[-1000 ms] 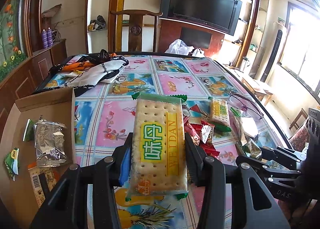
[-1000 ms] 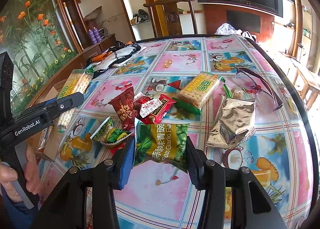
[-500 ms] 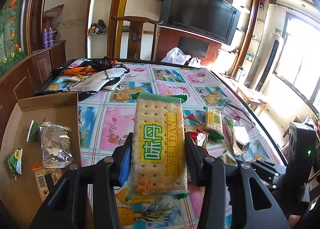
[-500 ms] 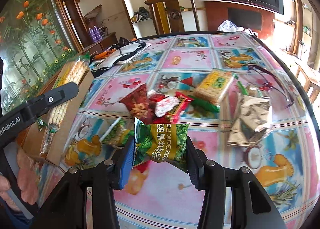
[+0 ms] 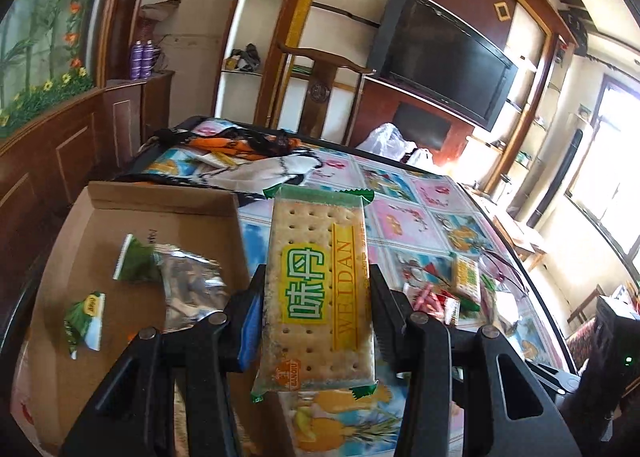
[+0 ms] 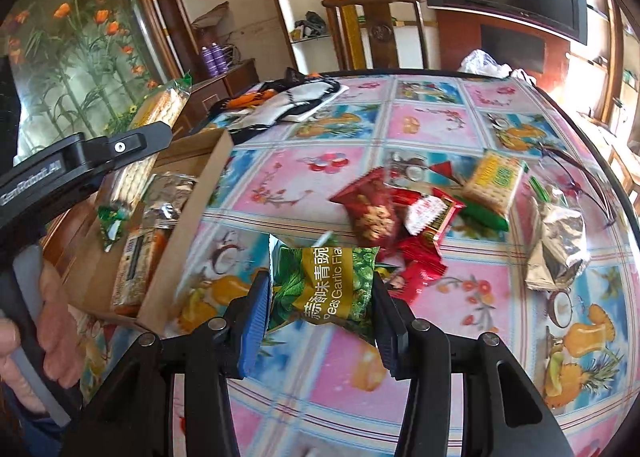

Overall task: Organize snacks
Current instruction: 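Carry the cracker pack and green pea bag over the cardboard box, then lower both held snacks into the box and open both tools, then grasp the red-brown snack bag with the left tool while the right grasps another green pea bag, then lift the red-brown bag with the left tool while the right holds its green pea bag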

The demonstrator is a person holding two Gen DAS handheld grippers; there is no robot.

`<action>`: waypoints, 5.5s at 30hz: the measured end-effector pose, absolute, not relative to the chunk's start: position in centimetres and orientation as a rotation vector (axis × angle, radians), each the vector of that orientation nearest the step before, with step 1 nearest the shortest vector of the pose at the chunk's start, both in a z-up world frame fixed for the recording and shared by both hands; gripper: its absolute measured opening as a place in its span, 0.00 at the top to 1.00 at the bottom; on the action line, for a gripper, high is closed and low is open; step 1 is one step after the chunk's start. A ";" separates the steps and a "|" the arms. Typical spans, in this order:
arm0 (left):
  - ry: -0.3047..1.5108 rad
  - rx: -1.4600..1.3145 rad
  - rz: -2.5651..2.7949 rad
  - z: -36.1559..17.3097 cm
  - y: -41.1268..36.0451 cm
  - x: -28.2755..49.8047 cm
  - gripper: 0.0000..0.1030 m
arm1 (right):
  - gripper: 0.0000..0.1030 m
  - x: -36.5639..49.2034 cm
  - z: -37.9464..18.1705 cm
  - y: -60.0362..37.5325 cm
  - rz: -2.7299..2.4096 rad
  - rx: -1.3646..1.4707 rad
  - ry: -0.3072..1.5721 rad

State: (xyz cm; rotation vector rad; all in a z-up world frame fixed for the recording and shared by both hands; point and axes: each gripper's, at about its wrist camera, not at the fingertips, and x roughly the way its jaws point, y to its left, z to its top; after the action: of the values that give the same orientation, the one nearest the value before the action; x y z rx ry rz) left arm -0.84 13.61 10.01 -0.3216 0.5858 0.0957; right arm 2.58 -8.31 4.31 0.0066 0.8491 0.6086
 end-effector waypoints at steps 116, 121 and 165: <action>0.737 -0.316 0.032 8.8 10.8 1.6 0.46 | 0.35 7.0 -0.1 -5.8 0.873 -0.302 0.898; 0.763 -0.306 0.022 8.5 9.8 2.2 0.46 | 0.68 7.3 -0.2 -6.2 0.824 -0.307 0.906; 0.812 -0.190 0.058 4.2 2.7 8.8 0.68 | 0.68 11.7 4.5 -15.7 0.641 0.198 0.839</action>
State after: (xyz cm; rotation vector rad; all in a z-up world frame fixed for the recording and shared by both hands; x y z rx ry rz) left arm 8.84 2.68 4.18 -0.1900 0.8123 0.0583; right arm 11.68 -15.73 4.47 0.1977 0.8388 0.6409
